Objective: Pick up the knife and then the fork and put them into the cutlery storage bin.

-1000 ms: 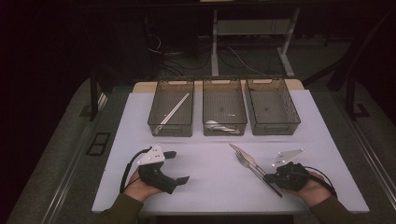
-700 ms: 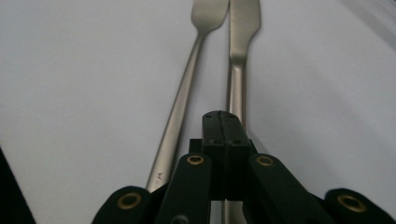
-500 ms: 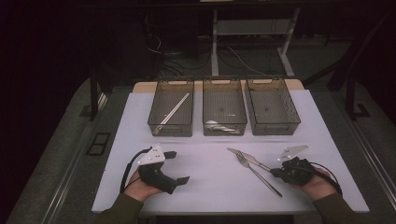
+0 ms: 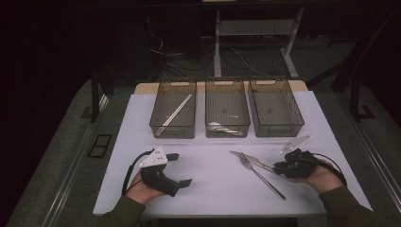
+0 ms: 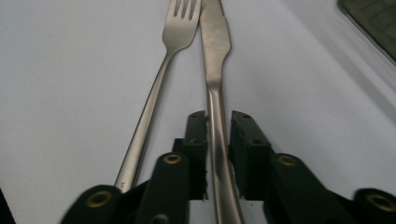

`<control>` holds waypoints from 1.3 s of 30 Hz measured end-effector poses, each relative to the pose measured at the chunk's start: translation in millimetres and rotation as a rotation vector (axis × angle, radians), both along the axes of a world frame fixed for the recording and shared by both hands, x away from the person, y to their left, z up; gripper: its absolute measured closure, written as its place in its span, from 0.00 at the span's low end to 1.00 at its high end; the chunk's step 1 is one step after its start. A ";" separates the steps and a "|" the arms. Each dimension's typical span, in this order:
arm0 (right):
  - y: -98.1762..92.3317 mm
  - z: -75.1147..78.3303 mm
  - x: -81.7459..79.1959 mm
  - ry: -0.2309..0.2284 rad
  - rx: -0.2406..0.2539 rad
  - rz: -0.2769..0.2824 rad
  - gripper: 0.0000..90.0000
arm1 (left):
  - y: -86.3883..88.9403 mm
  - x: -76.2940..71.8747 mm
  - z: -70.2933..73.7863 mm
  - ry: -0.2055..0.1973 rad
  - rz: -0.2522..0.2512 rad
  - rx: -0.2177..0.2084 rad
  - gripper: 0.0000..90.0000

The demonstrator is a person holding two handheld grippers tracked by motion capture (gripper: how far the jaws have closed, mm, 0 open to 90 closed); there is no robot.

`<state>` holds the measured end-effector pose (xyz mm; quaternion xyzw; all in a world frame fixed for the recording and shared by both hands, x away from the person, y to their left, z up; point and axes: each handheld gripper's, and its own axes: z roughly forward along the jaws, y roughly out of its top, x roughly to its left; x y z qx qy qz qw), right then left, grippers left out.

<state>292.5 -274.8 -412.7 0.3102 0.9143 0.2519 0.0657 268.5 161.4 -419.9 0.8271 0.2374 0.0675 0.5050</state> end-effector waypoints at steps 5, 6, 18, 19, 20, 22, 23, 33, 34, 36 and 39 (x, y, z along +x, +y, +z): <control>10.5 0.3 11.9 0.045 -0.061 0.042 0.70 | -0.2 0.1 -0.5 0.001 0.000 -0.002 0.00; 12.3 -0.1 15.0 0.060 -0.067 0.048 0.70 | 0.0 0.1 -0.4 0.002 -0.001 0.000 0.00; 34.8 -4.8 34.3 0.114 -0.205 0.126 0.81 | 0.2 0.3 -0.4 0.002 -0.002 -0.002 0.00; 36.2 -4.8 35.0 0.122 -0.214 0.126 0.82 | 0.2 0.2 -0.4 0.002 -0.002 -0.003 0.00; 37.2 -5.1 35.9 0.117 -0.223 0.137 0.83 | 0.2 0.2 -0.4 0.002 -0.001 -0.003 0.00; 39.2 -4.4 37.3 0.125 -0.226 0.134 0.85 | 0.2 0.3 -0.6 0.004 -0.002 -0.003 0.00; 40.2 -4.4 37.9 0.126 -0.233 0.138 0.85 | 0.1 0.4 -0.7 0.005 -0.002 -0.003 0.00; 46.6 -7.5 37.8 0.146 -0.279 0.152 0.86 | -0.3 0.3 -1.1 0.007 -0.004 -0.001 0.00; 46.8 -7.4 37.8 0.146 -0.282 0.153 0.86 | -0.4 0.4 -1.1 0.007 -0.004 -0.001 0.00; 47.0 -7.4 37.8 0.147 -0.284 0.149 0.87 | -0.4 0.3 -1.1 0.007 -0.003 -0.001 0.00; 47.7 -7.5 37.0 0.142 -0.289 0.139 0.88 | -0.2 0.5 -1.2 0.007 -0.003 0.000 0.00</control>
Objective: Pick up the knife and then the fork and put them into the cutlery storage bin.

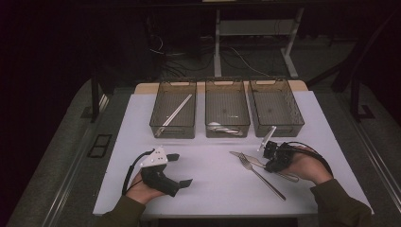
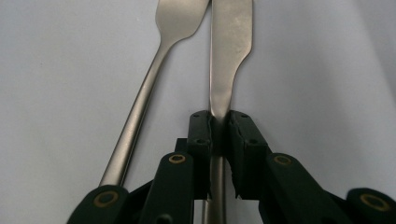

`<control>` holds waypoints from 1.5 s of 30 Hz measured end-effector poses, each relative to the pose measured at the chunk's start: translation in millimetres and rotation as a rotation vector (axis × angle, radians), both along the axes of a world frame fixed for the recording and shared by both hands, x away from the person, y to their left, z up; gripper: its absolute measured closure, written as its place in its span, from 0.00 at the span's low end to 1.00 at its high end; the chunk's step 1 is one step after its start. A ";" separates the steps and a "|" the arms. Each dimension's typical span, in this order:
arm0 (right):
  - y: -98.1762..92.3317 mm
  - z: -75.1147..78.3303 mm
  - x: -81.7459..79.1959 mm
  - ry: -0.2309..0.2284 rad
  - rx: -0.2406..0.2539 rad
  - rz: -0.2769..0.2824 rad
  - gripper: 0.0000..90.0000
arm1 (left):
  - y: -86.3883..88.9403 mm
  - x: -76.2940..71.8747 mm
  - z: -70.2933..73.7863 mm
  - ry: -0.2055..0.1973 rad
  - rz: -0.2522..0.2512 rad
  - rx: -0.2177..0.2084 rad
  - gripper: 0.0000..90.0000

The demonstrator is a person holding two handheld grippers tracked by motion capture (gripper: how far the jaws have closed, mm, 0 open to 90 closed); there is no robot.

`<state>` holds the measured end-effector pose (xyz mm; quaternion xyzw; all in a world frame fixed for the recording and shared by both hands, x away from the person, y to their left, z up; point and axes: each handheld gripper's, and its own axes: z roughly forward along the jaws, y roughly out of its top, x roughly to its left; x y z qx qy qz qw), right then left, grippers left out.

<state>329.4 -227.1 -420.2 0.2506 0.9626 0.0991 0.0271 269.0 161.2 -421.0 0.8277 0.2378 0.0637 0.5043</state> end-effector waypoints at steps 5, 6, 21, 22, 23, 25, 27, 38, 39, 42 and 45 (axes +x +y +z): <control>-0.3 -0.1 -1.2 0.000 0.008 -0.021 0.88 | 0.1 -0.3 0.2 0.000 0.000 -0.003 0.00; -0.8 -0.2 -1.4 -0.002 0.012 -0.025 0.88 | 0.2 -0.2 0.2 0.000 -0.001 -0.002 0.00; -18.4 5.8 0.6 0.004 0.095 -0.059 0.89 | 0.1 -0.1 0.2 0.001 -0.001 -0.004 0.00; -19.4 7.0 0.1 0.003 0.101 -0.065 0.89 | 0.1 -0.2 0.2 0.000 -0.002 -0.003 0.00; -21.1 8.4 0.0 -0.005 0.106 -0.069 0.89 | 0.0 -0.2 0.3 0.000 -0.002 -0.004 0.00; -24.4 11.8 -0.1 -0.010 0.125 -0.080 0.88 | 0.0 0.0 0.1 0.001 -0.002 -0.002 0.00; -28.2 14.8 0.4 -0.017 0.146 -0.089 0.89 | -0.3 -0.1 -0.1 0.001 -0.003 -0.002 0.00; -50.7 34.8 2.4 -0.078 0.251 -0.175 0.89 | -0.2 0.1 -0.2 0.004 -0.003 -0.002 0.00; -52.5 36.4 2.8 -0.083 0.258 -0.185 0.89 | -0.1 0.1 -0.2 0.003 -0.003 -0.003 0.00; -57.3 40.3 4.0 -0.092 0.281 -0.203 0.89 | 0.0 0.3 -0.1 0.004 -0.003 -0.005 0.00; -61.5 45.2 4.5 -0.100 0.298 -0.215 0.89 | -0.2 0.6 -0.4 0.004 -0.002 -0.004 0.00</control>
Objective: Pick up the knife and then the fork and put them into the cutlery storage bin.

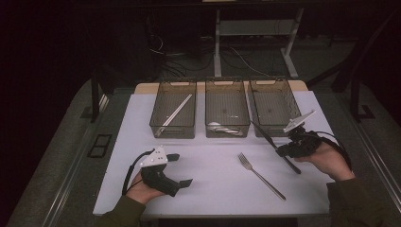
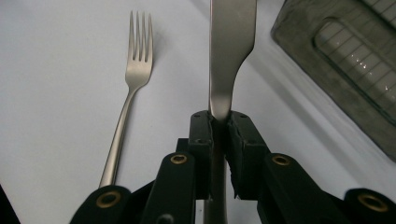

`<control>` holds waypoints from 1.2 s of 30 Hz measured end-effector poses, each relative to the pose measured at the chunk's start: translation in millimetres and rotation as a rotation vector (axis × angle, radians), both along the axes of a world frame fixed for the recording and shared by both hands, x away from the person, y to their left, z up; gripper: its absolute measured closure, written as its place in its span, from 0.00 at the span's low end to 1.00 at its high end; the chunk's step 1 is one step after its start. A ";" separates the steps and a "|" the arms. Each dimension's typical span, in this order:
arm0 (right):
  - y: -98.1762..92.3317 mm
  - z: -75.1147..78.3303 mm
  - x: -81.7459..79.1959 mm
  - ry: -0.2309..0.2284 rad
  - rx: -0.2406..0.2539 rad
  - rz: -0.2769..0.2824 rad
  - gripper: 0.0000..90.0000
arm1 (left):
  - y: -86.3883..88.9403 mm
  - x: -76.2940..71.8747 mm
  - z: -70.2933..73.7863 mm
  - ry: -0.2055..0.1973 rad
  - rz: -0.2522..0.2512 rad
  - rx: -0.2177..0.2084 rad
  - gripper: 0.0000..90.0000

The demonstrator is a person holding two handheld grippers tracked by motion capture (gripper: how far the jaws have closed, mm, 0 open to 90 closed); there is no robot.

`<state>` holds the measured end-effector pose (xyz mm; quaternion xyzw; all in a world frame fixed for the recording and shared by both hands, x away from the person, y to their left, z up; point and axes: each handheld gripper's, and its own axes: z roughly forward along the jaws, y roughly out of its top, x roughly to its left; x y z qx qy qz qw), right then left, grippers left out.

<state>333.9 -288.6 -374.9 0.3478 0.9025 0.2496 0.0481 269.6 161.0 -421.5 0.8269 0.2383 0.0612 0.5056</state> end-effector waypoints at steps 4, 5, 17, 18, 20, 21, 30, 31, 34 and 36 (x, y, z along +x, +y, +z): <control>-6.2 7.2 1.0 -0.027 0.024 -0.031 0.89 | 0.1 -0.1 -0.1 -0.001 -0.001 0.001 0.00; -7.7 8.7 1.4 -0.033 0.027 -0.035 0.89 | 0.4 0.2 -0.1 -0.001 0.000 0.000 0.00; -22.0 33.0 16.3 -0.087 0.094 -0.099 0.89 | 1.8 1.4 -1.0 0.001 0.005 0.003 0.00; -22.4 34.9 18.6 -0.093 0.098 -0.107 0.89 | 1.9 1.6 -0.9 -0.001 0.004 0.003 0.00; -23.3 38.8 24.2 -0.097 0.102 -0.116 0.89 | 2.4 2.1 -0.8 -0.003 0.002 0.004 0.00; -23.5 41.1 26.9 -0.104 0.103 -0.128 0.89 | 2.7 2.5 -1.0 -0.005 0.002 0.007 0.00; -25.4 62.9 57.6 -0.142 0.091 -0.185 0.89 | 4.3 4.1 -1.8 -0.006 0.002 0.005 0.00; -25.6 64.9 61.6 -0.141 0.097 -0.191 0.89 | 4.3 4.2 -1.8 -0.006 0.002 0.006 0.00; -26.5 69.4 75.1 -0.153 0.084 -0.208 0.89 | 4.2 3.9 -1.7 -0.007 -0.001 0.006 0.00; -26.8 72.3 84.2 -0.162 0.073 -0.220 0.89 | 4.2 3.8 -1.8 -0.006 -0.001 0.006 0.00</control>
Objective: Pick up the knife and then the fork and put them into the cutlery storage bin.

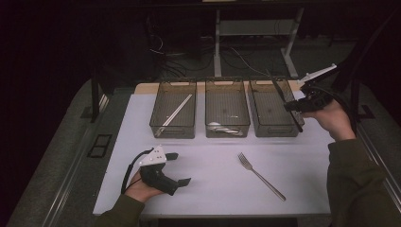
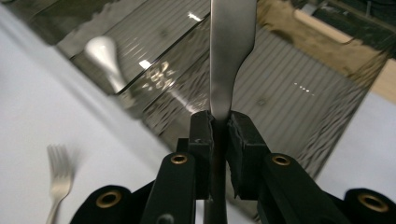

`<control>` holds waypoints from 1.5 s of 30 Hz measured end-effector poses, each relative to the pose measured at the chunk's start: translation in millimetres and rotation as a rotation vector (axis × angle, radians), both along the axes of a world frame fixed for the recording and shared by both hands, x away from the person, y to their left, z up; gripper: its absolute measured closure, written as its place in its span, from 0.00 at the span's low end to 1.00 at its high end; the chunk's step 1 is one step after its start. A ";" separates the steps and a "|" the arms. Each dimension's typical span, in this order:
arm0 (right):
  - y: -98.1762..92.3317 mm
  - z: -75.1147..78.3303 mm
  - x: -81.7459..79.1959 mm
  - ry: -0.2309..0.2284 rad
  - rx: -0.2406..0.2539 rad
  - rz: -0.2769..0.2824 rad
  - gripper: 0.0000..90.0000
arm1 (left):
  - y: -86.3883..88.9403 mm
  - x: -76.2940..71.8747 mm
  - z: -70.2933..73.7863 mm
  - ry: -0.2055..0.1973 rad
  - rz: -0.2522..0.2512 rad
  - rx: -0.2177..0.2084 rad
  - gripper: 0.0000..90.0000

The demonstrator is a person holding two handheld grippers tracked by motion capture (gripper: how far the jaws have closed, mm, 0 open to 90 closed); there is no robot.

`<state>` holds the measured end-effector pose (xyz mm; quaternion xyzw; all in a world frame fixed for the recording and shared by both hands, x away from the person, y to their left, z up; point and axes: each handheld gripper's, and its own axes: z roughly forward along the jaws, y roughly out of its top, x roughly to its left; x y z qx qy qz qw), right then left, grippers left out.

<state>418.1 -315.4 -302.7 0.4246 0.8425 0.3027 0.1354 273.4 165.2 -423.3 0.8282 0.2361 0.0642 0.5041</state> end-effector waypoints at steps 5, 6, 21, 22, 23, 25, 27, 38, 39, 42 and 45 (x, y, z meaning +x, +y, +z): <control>0.4 4.0 22.0 0.010 -0.004 -0.029 0.89 | -0.7 0.2 -0.8 0.003 -0.006 0.003 0.00; 1.2 3.7 26.0 0.004 -0.009 -0.034 0.89 | -1.0 -0.1 -0.8 0.004 -0.007 0.002 0.00; -3.6 -38.5 54.7 0.064 -0.053 -0.110 0.89 | -1.4 -1.1 -0.9 0.006 -0.012 0.001 0.00; -4.2 -41.4 54.7 0.068 -0.049 -0.112 0.89 | -1.5 -1.2 -1.0 0.006 -0.012 0.001 0.00; -5.0 -44.0 55.2 0.070 -0.049 -0.113 0.89 | -1.7 -1.3 -1.0 0.007 -0.012 0.001 0.00; -5.2 -48.7 55.8 0.084 -0.050 -0.117 0.89 | -2.0 -1.4 -0.9 0.007 -0.012 0.002 0.00; -5.0 -53.2 56.6 0.091 -0.052 -0.115 0.89 | -1.9 -1.3 -0.9 0.006 -0.013 0.001 0.00; -1.6 -78.5 61.4 0.155 -0.070 -0.140 0.89 | -1.5 -1.4 -0.6 0.006 -0.014 0.001 0.00; -1.5 -80.3 61.9 0.160 -0.072 -0.138 0.89 | -1.5 -1.4 -0.5 0.006 -0.014 0.001 0.00; -0.6 -85.2 62.9 0.163 -0.082 -0.145 0.89 | -1.7 -1.5 -0.5 0.007 -0.014 0.001 0.00; 1.7 -87.6 63.6 0.168 -0.083 -0.145 0.87 | -2.1 -1.6 -0.5 0.006 -0.016 0.001 0.00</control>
